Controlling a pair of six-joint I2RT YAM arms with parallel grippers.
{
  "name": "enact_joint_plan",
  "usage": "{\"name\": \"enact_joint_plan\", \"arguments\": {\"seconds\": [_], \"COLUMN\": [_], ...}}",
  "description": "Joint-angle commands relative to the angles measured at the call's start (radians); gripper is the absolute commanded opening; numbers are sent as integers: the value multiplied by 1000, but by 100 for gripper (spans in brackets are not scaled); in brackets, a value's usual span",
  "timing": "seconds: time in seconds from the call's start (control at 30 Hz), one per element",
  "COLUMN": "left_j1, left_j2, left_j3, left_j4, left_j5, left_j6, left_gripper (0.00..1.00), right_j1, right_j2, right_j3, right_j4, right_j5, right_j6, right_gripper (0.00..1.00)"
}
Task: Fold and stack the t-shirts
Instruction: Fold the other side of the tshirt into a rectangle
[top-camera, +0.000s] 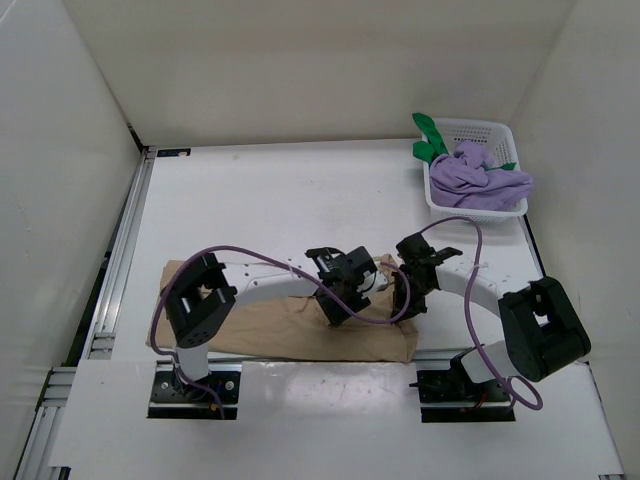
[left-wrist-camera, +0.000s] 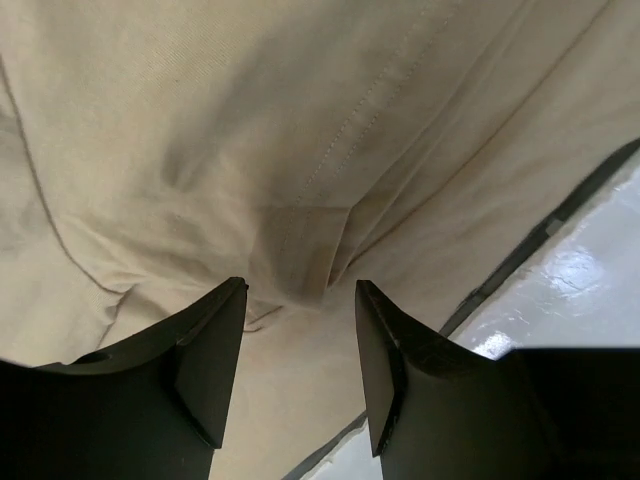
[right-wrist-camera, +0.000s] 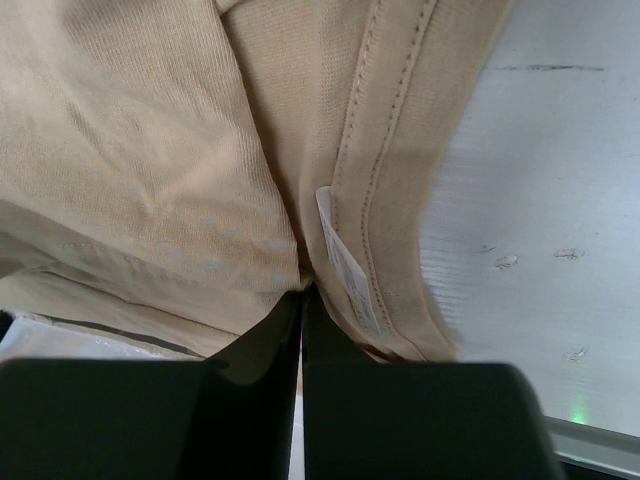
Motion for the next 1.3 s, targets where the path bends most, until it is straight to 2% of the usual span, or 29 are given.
{"name": "enact_joint_plan", "arguments": {"seconds": [0.0,0.3,0.43,0.47,0.5,0.87,1.27], "left_j1": [4,-6,-15,-15,-15,16,59], "left_j2": [6,55,55,55,55,8,-49], "left_j3": [31,11,11,11,11,83,166], "left_j4": [-2,-2,-14,-14,-23,-83,-218], "left_j5": [-33,-111,-97,-87,-87,-74,-21], "left_j6": [0,0,0,0,0,0,0], "left_gripper": [57,40,26,16,10,10,10], "right_j1": [-5,-5,-5,-5,-5,-5,15], "right_j2": [9,-10,-10,-10,-19,-132,-295], "right_j3": [24,15,15,15,15,66,38], "right_j4": [37,46,46,46,46,-60,-212], "right_j5": [7,7,7,7,7,84,41], "right_j6": [-2,-2,-2,-2,-2,-2,17], "right_gripper": [0,0,0,0,0,0,0]}}
